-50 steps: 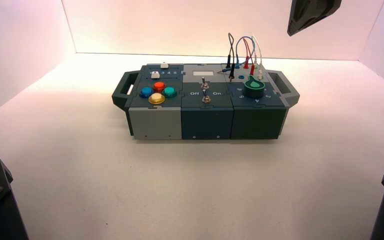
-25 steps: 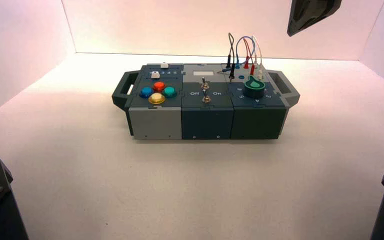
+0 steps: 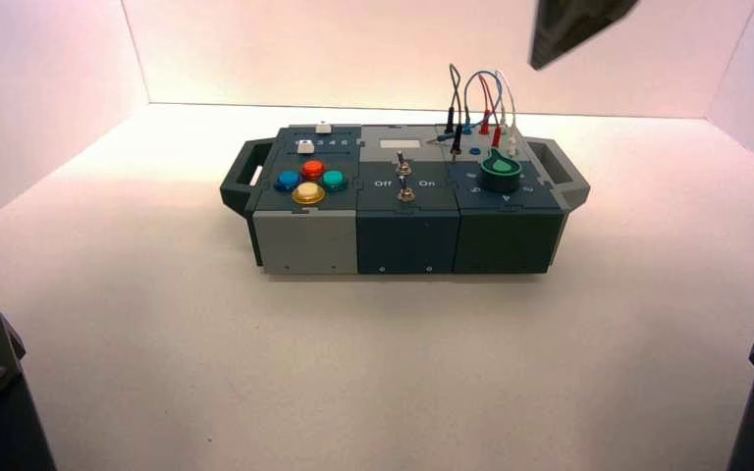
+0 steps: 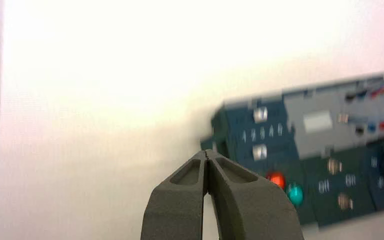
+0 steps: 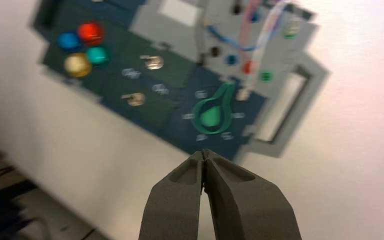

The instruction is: Flip the bottom switch on with the right gripper.

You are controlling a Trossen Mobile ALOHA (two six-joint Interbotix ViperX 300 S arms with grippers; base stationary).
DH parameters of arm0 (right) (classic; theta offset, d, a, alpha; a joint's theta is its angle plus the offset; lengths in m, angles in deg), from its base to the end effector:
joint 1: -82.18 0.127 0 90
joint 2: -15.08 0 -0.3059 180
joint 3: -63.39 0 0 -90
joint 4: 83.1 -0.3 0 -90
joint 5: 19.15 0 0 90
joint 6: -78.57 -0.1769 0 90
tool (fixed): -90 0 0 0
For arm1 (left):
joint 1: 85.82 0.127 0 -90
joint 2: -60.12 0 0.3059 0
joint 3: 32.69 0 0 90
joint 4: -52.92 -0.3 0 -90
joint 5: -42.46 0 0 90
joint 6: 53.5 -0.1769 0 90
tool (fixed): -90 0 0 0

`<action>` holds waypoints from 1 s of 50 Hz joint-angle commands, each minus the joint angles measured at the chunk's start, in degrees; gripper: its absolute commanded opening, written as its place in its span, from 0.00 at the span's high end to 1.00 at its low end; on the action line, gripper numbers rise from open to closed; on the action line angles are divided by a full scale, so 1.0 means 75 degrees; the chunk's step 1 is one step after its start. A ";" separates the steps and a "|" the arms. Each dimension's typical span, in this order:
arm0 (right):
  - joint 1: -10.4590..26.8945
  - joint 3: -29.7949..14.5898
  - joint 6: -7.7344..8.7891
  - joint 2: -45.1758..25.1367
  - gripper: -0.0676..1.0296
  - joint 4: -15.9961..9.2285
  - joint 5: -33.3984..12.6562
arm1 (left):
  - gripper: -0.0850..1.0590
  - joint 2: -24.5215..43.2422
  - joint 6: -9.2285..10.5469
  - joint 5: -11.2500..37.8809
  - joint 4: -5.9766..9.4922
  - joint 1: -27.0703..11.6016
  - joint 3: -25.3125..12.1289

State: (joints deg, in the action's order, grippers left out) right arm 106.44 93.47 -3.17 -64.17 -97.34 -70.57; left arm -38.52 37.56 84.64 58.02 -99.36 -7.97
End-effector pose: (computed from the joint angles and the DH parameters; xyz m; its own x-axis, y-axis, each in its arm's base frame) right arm 0.2465 0.1484 0.1652 0.2288 0.3140 -0.9214 -0.4525 0.8724 0.1849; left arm 0.3237 -0.0888 0.1963 0.4982 -0.1814 -0.8479 0.1937 0.9765 -0.0951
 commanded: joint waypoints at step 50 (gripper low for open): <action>0.1746 -0.0410 -0.2895 -0.2039 0.96 0.0176 0.2297 | 0.95 0.1512 0.0141 -0.1336 0.1090 -0.0363 0.0527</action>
State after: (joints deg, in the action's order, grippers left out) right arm 119.27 91.19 -24.79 -80.08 -96.02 -54.13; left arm -27.80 38.79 77.35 66.19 -100.50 -2.88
